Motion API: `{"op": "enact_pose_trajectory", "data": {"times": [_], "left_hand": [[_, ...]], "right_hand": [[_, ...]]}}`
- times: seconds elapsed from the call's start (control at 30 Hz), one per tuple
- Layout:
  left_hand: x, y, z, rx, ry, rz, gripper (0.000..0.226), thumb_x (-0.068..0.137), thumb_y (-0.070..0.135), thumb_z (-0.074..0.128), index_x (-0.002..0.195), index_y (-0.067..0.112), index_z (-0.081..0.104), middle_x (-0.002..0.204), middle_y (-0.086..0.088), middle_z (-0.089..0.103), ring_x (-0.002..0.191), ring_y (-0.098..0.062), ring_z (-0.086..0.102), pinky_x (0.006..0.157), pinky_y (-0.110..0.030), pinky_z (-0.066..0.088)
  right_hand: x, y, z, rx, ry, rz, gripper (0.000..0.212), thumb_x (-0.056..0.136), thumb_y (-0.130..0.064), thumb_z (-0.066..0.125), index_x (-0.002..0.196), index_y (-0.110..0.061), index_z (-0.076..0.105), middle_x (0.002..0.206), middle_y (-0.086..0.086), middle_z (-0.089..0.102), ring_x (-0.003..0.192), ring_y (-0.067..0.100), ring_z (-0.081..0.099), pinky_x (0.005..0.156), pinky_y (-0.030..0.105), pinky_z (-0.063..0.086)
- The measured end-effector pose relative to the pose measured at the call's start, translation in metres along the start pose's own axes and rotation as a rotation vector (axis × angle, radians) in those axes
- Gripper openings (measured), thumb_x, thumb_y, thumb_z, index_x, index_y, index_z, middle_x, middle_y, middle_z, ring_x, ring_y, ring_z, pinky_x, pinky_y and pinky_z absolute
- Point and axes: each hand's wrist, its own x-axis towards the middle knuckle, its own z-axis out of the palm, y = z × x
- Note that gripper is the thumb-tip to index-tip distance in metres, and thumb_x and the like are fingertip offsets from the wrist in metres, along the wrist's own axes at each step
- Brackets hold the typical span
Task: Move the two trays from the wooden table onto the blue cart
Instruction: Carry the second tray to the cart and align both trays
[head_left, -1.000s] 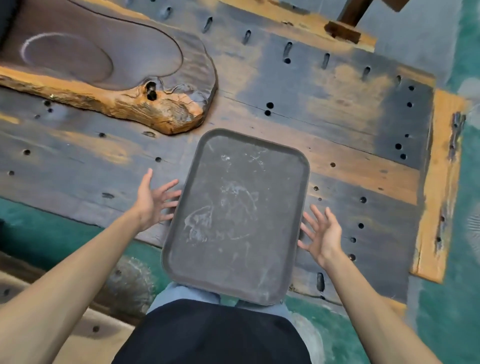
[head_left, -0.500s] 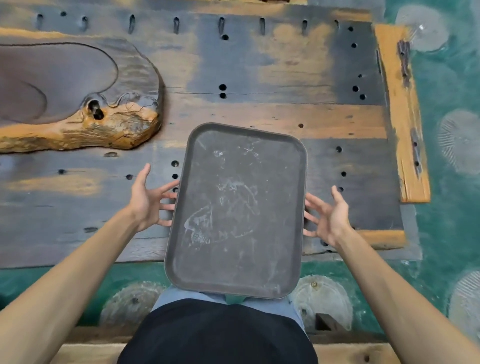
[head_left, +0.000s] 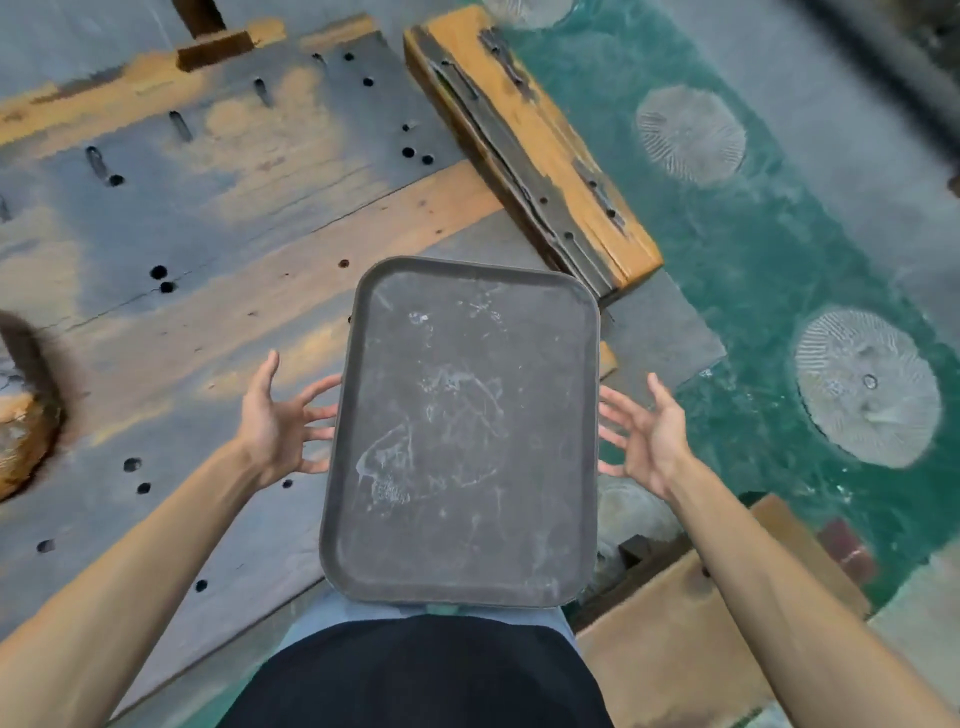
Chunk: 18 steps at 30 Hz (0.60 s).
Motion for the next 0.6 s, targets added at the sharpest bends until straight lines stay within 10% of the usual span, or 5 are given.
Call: {"op": "enact_pose_trajectory", "data": {"times": [0.47,0.6], "left_hand": [[0.091,0.051,0.336,0.421,-0.256,-0.065,0.089,0.066,0.092,0.033,0.124,0.036,0.07,0.098,-0.002,0.067,0.082,-0.023,0.061,0.076,-0.048,0.043],[0.107,0.05,0.421,0.505,-0.363,-0.095,0.092,0.066,0.093,0.032,0.129,0.036,0.067,0.108,-0.006,0.063,0.085,-0.023,0.058,0.079,-0.05,0.038]], "right_hand": [[-0.042,-0.039,-0.271,0.434,0.215,-0.078,0.07,0.087,-0.077,0.039,0.132,-0.031,0.067,0.142,-0.001,0.06,0.133,0.018,0.048,0.111,0.061,0.027],[-0.058,-0.04,-0.332,0.555,0.271,-0.098,0.07,0.086,-0.077,0.041,0.129,-0.03,0.068,0.136,0.001,0.064,0.129,0.017,0.054,0.09,0.053,0.041]]}}
